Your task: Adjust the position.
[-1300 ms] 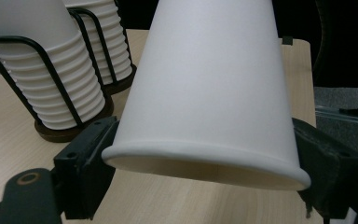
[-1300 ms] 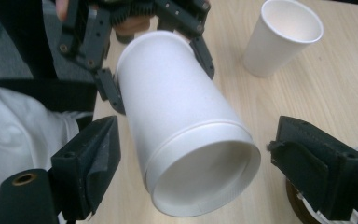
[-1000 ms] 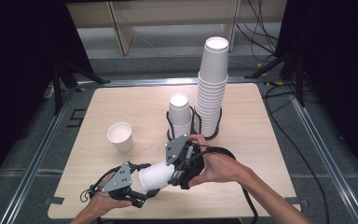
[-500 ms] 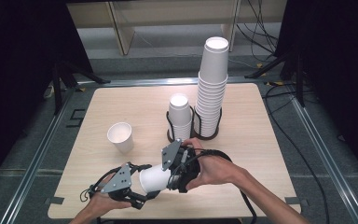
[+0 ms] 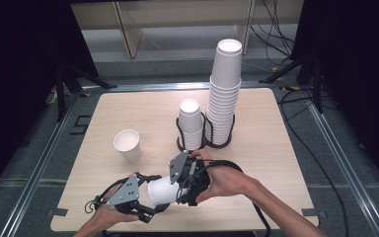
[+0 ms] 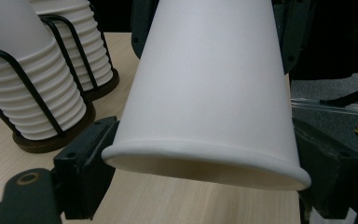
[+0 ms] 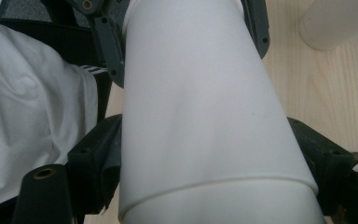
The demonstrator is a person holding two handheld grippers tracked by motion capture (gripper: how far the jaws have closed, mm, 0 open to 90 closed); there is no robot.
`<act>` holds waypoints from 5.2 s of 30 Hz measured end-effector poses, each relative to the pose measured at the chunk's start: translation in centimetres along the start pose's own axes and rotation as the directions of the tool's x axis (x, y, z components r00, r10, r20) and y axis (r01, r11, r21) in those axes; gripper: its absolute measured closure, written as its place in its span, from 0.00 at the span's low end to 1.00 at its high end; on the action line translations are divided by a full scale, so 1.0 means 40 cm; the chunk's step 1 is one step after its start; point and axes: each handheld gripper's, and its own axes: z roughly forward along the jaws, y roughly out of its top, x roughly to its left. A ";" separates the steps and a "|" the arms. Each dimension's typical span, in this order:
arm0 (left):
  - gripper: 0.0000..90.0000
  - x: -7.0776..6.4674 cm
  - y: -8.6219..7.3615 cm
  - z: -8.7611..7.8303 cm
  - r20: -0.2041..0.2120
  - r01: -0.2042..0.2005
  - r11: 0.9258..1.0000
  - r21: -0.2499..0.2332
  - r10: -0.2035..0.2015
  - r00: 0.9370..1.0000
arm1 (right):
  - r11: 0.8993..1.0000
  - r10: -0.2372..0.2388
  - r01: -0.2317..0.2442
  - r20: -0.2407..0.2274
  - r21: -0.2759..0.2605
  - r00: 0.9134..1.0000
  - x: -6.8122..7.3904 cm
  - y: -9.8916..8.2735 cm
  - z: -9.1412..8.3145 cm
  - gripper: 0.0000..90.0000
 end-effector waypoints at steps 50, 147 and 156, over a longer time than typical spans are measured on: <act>0.14 0.027 0.002 -0.019 0.030 0.173 0.960 -0.219 -0.171 0.985 | 0.823 0.185 -0.176 -0.039 -0.540 0.982 0.010 -0.160 -0.010 0.27; 0.20 0.009 0.018 -0.023 0.027 -0.019 1.000 0.006 0.019 0.999 | 0.983 0.060 -0.051 0.046 -0.176 0.997 0.044 -0.057 0.048 0.20; 0.20 0.003 0.020 -0.022 0.049 -0.031 1.000 -0.006 0.031 0.998 | 0.981 0.045 -0.041 0.014 -0.189 0.999 0.038 -0.061 0.067 0.22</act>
